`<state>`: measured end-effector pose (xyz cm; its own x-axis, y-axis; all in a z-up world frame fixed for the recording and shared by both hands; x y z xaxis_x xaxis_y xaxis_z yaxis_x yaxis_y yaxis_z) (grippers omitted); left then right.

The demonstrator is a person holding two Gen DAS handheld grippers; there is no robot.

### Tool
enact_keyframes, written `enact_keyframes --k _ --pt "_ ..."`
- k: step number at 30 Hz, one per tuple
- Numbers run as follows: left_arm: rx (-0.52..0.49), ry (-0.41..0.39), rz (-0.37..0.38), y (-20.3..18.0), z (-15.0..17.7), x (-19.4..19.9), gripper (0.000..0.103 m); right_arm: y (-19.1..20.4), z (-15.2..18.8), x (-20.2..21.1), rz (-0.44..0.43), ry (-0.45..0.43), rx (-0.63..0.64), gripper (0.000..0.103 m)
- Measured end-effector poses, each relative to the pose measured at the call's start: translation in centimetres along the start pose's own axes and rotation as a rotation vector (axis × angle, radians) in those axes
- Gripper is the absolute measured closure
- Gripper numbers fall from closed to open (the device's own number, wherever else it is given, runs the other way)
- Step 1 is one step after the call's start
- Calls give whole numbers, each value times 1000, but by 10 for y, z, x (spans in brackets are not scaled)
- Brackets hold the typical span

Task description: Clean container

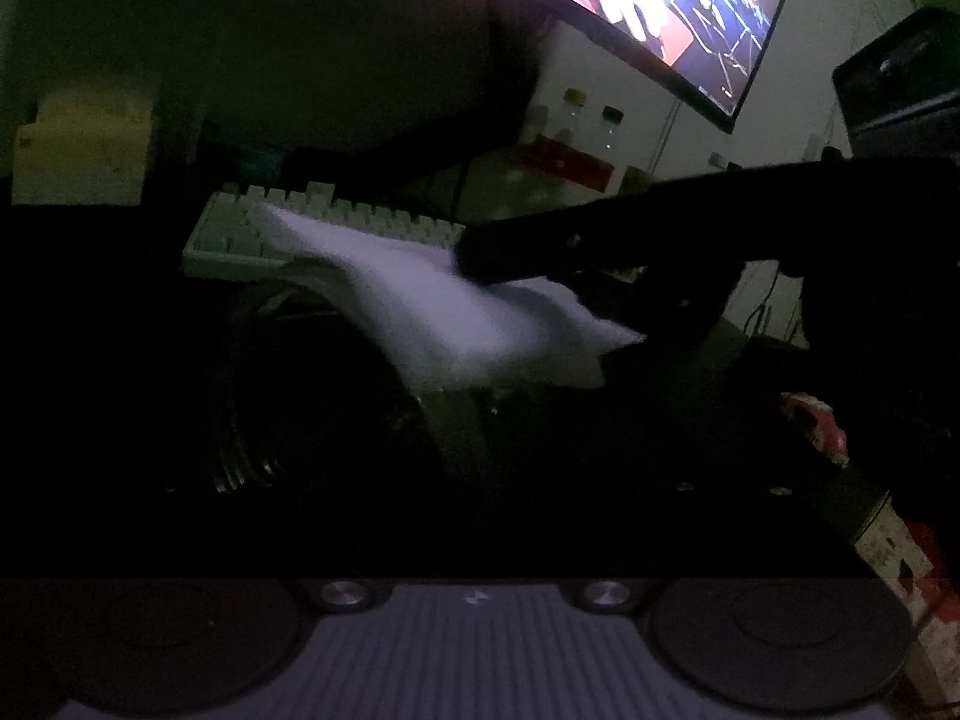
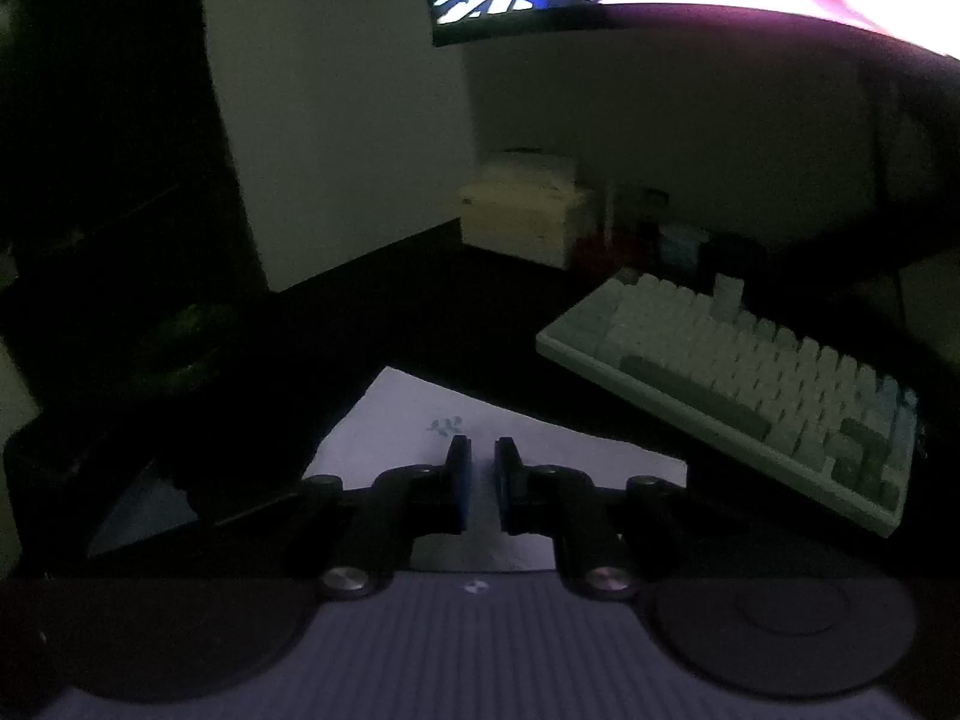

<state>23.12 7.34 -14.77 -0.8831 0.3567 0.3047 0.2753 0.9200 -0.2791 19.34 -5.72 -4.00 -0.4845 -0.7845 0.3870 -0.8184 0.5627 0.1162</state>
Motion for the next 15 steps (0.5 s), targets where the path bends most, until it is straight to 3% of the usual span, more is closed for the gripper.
enact_keyframes --k 5,6,9,10,12,15 --pt "19 -5 2 3 -2 1 17 -37 -1 -6 155 17 -39 90" --pt "23 -10 -3 3 -2 1 21 -44 0 -6 173 21 -54 90" --pt "59 -36 -26 9 0 -1 61 -53 0 -5 174 22 -81 95" --pt "87 -36 5 10 0 -2 75 -53 0 -5 168 20 -76 96" --pt "135 -47 66 8 -1 -1 85 -51 1 -4 163 17 -60 96" --pt "111 -69 84 0 -1 0 92 -48 1 -1 142 25 -59 97"
Point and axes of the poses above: each gripper's, at about its wrist camera, not at the fingertips, and x roughly against the way its jaws point, y to its left, z to its underside, the point moved 5 cm from there along -x, roughly the way its jaws point, and after that the axes turned 13 degrees about -y, right-handed, at the moved point
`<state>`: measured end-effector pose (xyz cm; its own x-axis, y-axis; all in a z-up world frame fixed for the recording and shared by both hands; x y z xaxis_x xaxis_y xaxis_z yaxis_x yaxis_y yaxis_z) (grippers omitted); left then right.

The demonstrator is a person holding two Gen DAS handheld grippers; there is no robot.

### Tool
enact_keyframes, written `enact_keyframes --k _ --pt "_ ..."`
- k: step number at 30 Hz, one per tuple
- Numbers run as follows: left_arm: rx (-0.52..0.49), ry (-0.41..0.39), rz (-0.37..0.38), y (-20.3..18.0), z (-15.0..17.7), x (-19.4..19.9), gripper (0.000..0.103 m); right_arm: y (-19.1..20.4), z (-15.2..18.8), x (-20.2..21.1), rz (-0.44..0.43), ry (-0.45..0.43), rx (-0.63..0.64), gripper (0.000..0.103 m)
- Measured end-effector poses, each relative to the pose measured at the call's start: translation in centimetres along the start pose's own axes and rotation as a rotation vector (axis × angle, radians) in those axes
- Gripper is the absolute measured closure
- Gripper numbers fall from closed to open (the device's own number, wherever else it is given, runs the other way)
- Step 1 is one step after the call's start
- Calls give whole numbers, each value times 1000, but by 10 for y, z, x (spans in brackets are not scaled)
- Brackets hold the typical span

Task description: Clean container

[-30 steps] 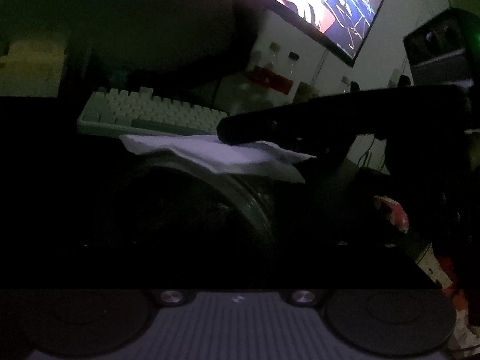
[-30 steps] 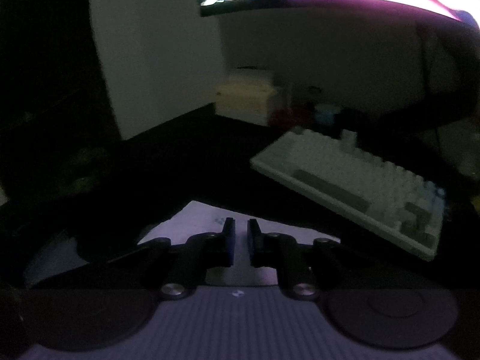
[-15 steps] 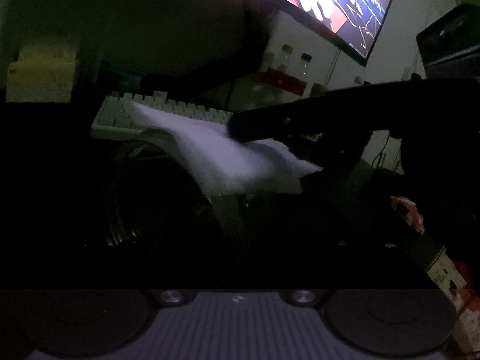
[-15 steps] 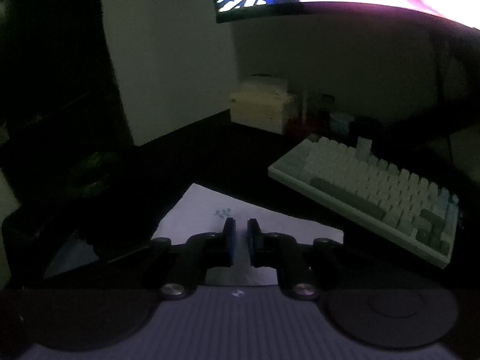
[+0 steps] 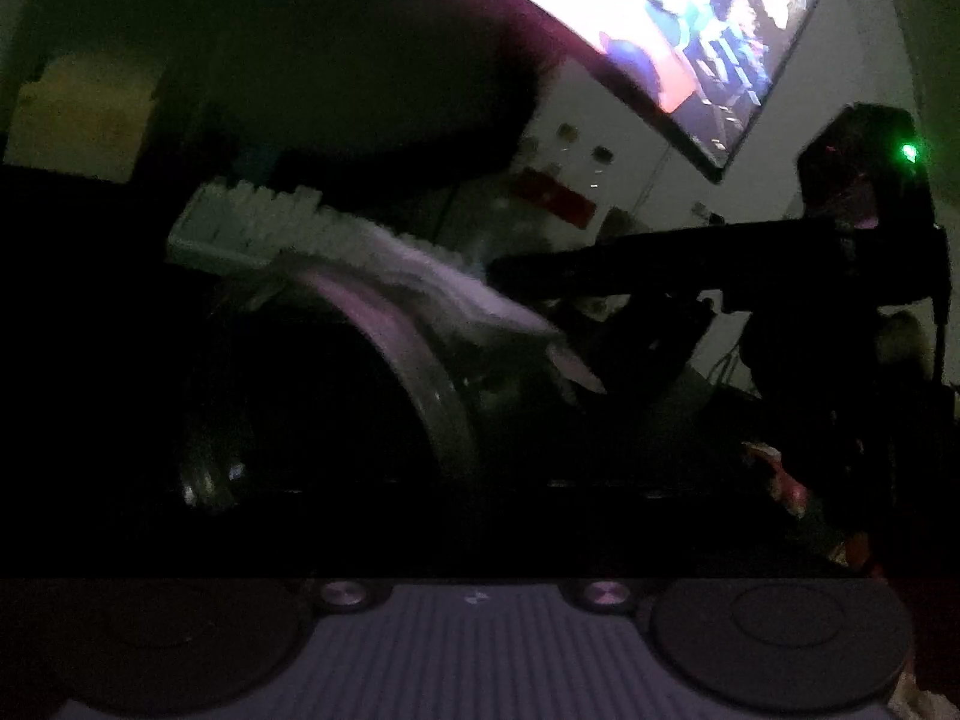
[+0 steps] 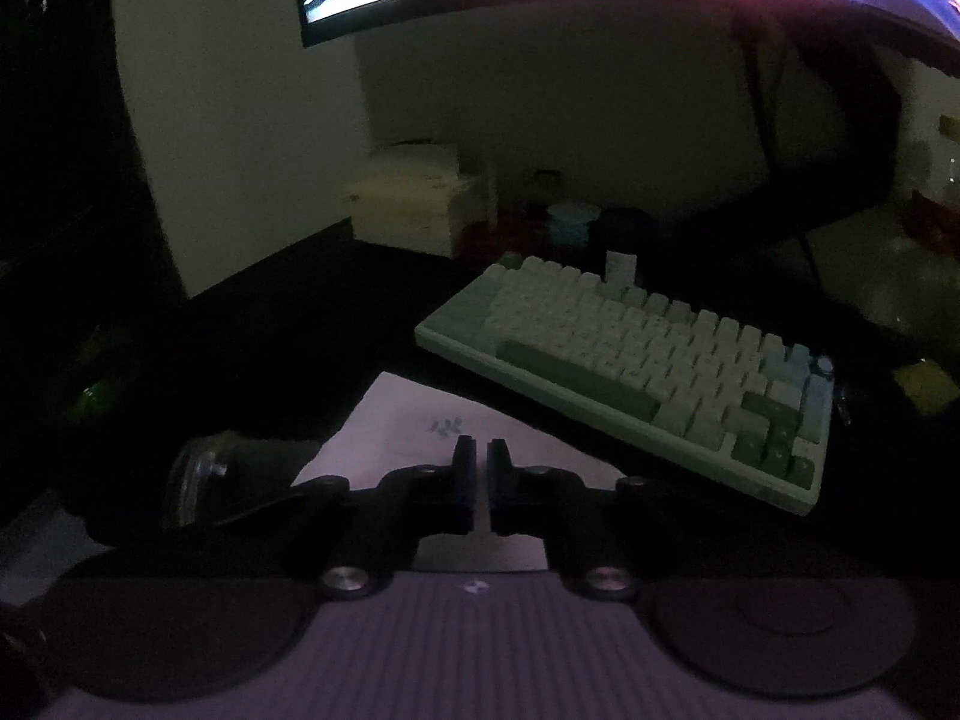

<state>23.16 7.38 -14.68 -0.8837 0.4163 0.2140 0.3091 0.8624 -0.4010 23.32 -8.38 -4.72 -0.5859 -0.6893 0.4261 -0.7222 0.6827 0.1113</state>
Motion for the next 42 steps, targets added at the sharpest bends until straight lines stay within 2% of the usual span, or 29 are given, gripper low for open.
enact_keyframes --k 2,4,7,9,11,13,15,18,21,27,29,30,32,34,37,42 --pt "24 -5 62 -4 -2 4 93 2 1 1 -19 10 -7 97" --pt "55 -8 141 -10 -5 9 100 7 5 2 -50 29 -21 97" --pt "85 1 238 -18 -9 17 98 14 13 4 -65 46 -9 98" --pt "38 -6 229 -25 -7 18 96 16 13 6 -64 42 2 98" --pt "-48 -14 208 -33 -4 19 89 15 11 8 -63 31 -14 98" --pt "-124 -13 162 -39 -2 18 69 14 7 12 -71 22 -29 98" --pt "-161 8 127 -42 2 15 59 17 7 15 -86 22 -38 98" --pt "-151 45 124 -41 7 7 54 24 13 19 -104 35 -37 98" --pt "-143 61 105 -36 9 4 51 30 16 27 -103 13 -9 97" --pt "-143 84 104 -32 11 0 50 36 19 42 -119 15 21 94" --pt "-148 95 96 -31 12 -3 51 34 12 43 -126 39 33 74" --pt "-156 101 78 -30 14 -4 51 31 5 40 -120 41 35 67" --pt "-160 101 63 -29 16 -5 51 22 -11 31 -100 36 39 36" --pt "-157 98 66 -28 16 -6 51 8 -26 12 -69 79 13 28" --pt "-160 91 66 -28 15 -4 51 -8 -38 -29 -58 221 -53 17" --pt "-158 100 73 -29 17 -3 53 -12 -24 -86 -7 453 -47 16"
Point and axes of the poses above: each gripper's, at about its wrist camera, not at the fingertips, and x roughly against the way its jaws point, y to its left, z to its underside, the point moved 5 cm from there along -x, roughly the way its jaws point, and after that the axes turned 13 degrees about -y, right-handed, at the moved point
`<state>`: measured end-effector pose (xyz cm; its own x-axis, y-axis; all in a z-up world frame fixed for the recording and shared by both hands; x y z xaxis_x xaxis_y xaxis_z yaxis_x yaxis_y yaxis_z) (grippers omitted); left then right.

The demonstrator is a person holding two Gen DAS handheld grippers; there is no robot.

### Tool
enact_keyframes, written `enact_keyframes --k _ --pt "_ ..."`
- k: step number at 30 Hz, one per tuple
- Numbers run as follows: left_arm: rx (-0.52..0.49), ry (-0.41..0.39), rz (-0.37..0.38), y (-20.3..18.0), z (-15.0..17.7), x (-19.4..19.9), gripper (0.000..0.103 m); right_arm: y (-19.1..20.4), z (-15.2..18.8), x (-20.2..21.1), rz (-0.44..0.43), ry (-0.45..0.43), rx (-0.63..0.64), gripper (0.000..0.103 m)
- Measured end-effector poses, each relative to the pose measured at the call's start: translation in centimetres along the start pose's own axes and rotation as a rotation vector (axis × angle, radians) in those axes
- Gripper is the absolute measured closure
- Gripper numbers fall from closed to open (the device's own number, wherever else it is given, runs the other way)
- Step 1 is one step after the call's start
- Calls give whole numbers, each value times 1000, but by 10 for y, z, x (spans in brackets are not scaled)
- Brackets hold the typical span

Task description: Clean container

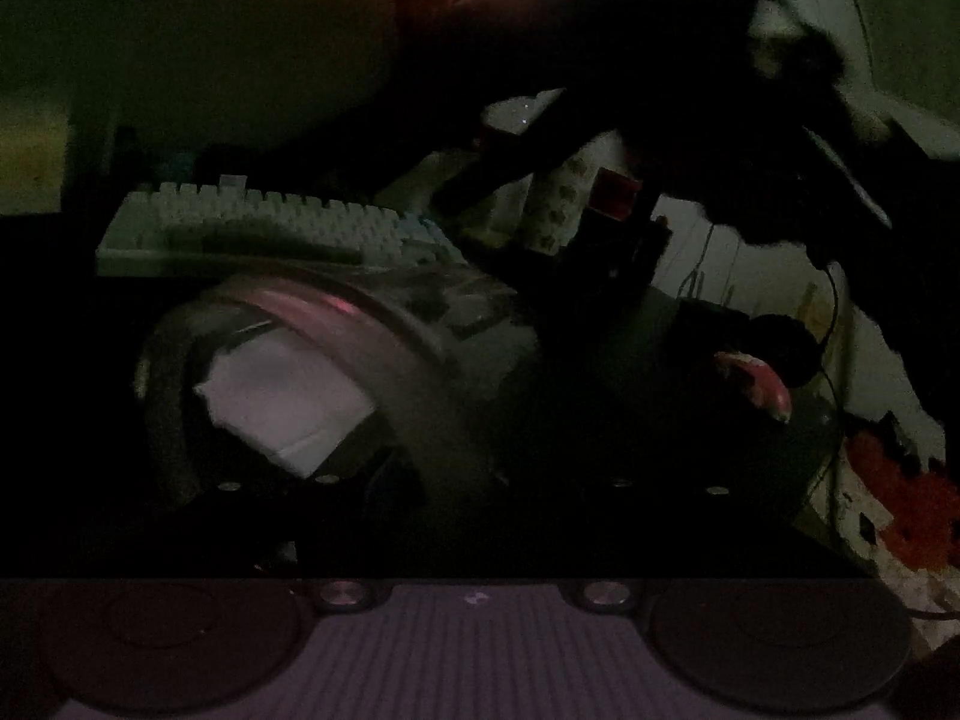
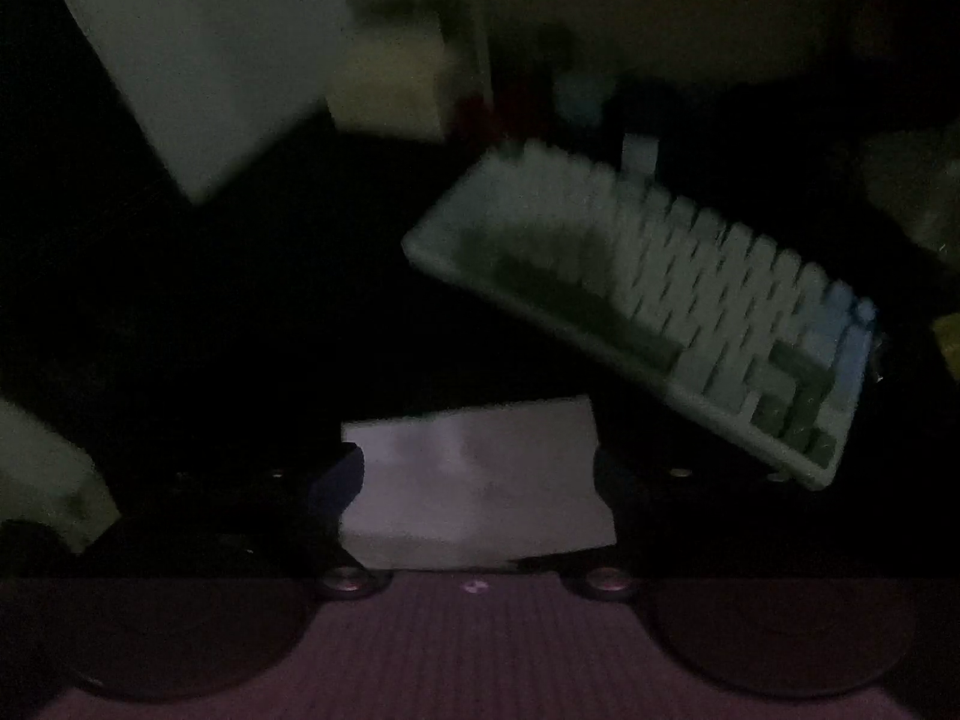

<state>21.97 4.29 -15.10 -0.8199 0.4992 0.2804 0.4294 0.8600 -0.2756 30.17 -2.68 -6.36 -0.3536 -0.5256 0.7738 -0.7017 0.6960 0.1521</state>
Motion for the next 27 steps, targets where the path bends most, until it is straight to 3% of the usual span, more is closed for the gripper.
enact_keyframes --k 6,8,10,12,13,14,19,23,26,27 --pt "-5 7 19 -6 3 1 55 6 16 -57 63 189 103 16" --pt "-6 9 20 -7 3 2 55 6 19 -68 75 218 122 17" --pt "-2 9 20 -7 3 2 55 9 20 -70 45 192 128 22" --pt "-5 8 17 -8 3 3 55 16 20 -64 10 131 162 44" --pt "-6 8 17 -8 4 3 55 18 20 -61 -1 110 172 81" --pt "-6 7 18 -9 4 3 55 18 22 -59 -6 97 175 98" --pt "1 6 18 -9 3 3 55 23 25 -40 -4 13 202 100" --pt "3 5 10 -9 3 2 55 24 14 -8 -43 -54 141 99" --pt "5 4 4 -9 3 2 55 18 3 13 38 -136 167 100" --pt "7 2 -1 -8 2 2 55 14 -2 20 30 -149 152 100"
Point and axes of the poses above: each gripper's, at about its wrist camera, not at the fingertips, and x roughly against the way its jaws point, y to its left, z to its underside, the point moved 5 cm from there along -x, roughly the way its jaws point, and after that the axes turned 13 degrees about -y, right-handed, at the moved point
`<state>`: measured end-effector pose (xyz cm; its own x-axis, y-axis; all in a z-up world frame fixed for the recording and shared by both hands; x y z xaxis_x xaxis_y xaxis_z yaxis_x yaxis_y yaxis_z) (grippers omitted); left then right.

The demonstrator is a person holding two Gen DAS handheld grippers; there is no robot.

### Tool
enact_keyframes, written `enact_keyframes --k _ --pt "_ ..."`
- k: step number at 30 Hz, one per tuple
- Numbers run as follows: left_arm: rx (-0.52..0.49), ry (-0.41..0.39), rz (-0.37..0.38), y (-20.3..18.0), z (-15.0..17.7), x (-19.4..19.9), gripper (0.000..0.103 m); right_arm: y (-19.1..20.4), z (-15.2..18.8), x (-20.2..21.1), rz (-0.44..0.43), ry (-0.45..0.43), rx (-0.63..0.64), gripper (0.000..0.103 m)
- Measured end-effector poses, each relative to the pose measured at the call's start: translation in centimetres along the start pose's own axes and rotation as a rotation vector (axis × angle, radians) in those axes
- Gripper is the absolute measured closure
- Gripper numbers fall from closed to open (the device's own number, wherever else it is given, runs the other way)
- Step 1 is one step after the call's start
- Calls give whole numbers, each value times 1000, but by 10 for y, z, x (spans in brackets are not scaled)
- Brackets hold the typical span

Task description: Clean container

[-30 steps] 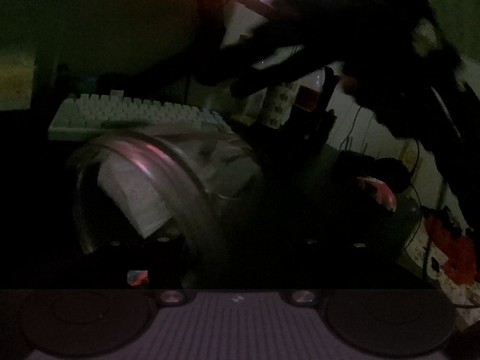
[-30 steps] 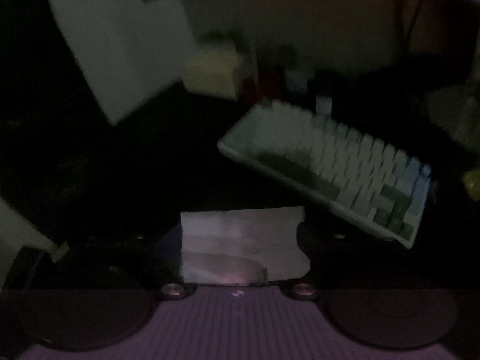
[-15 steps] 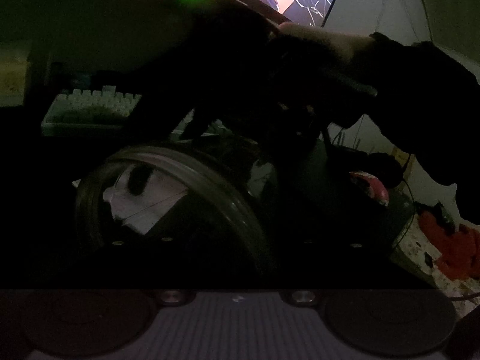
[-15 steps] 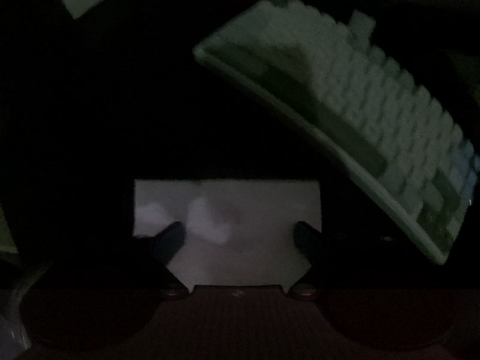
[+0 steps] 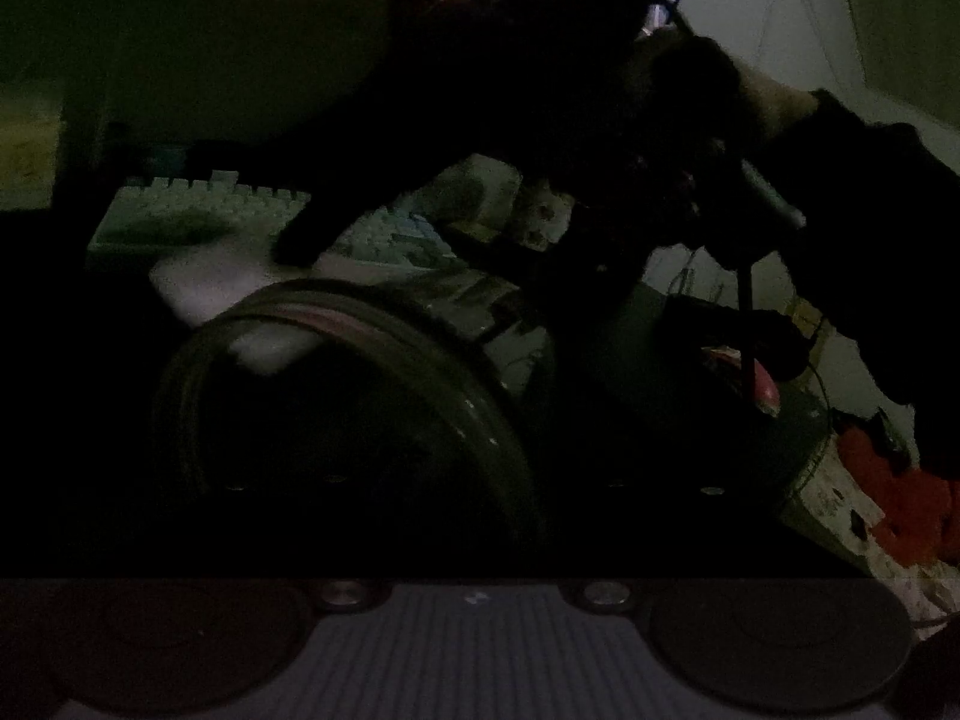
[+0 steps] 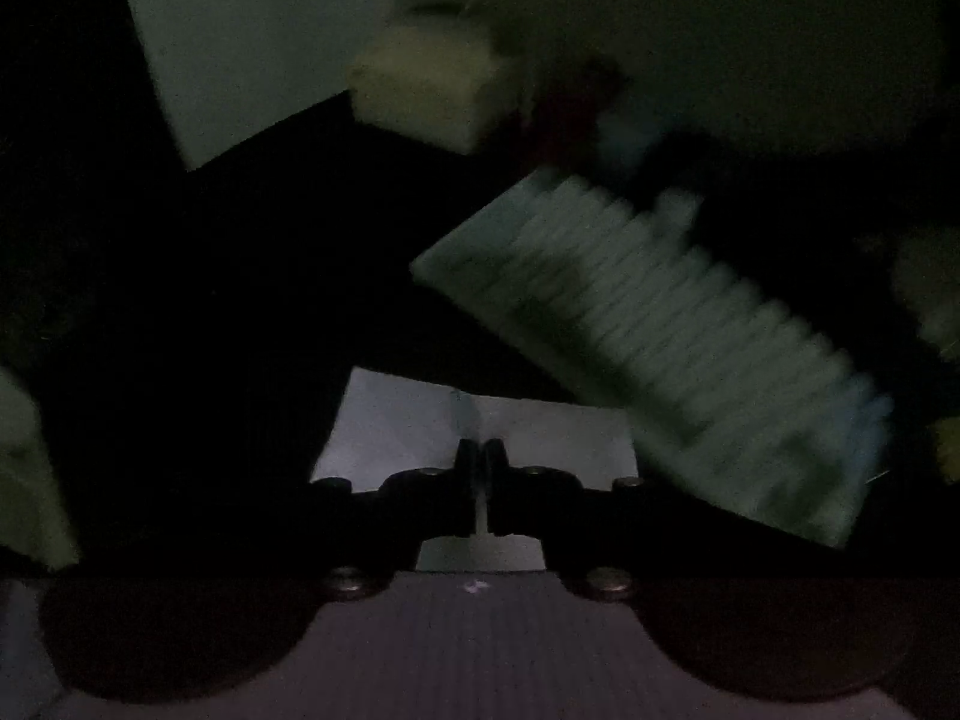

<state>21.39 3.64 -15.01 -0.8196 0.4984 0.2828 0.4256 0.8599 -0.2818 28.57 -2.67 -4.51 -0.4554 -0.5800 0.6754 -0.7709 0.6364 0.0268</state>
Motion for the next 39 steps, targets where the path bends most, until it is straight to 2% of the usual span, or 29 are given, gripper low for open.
enact_keyframes --k 5,9,13,18,21,23,25,26,29,34,37,38,39 --pt "9 -2 -9 1 -1 -1 55 -10 -18 52 -52 -108 -81 100" --pt "12 -11 -31 2 -1 0 55 7 -11 91 -90 -157 -86 99" --pt "12 -19 -53 2 -2 1 49 41 12 83 -109 -160 -58 99" --pt "-2 -24 -77 2 -3 3 47 87 35 88 -28 -284 99 99" --pt "-8 -23 -84 2 -3 4 47 100 44 81 19 -311 131 99" --pt "-4 -23 -84 2 -3 5 47 100 49 74 15 -296 121 98" --pt "2 -24 -83 2 -3 5 47 96 51 71 14 -299 97 90" --pt "5 -23 -82 2 -3 5 47 93 51 72 25 -302 94 78" --pt "8 -23 -79 2 -2 5 47 88 49 73 49 -300 90 57" --pt "11 -23 -77 2 -2 6 46 77 49 71 -78 -287 -59 56" --pt "17 -25 -77 2 -2 7 46 71 51 70 -105 -308 -90 59" --pt "17 -25 -77 1 -2 7 46 70 52 70 -109 -318 -93 71" --pt "17 -25 -77 1 -2 7 46 68 53 70 -107 -323 -96 78"
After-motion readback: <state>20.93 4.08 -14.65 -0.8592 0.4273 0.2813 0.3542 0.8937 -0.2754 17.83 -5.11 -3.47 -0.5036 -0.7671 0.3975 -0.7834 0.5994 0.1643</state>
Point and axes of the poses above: each gripper's, at about its wrist camera, not at the fingertips, and x roughly against the way its jaws point, y to its left, z to its underside, the point moved 5 cm from there along -x, roughly the way its jaws point, and after that the axes turned 13 degrees about -y, right-handed, at the moved point
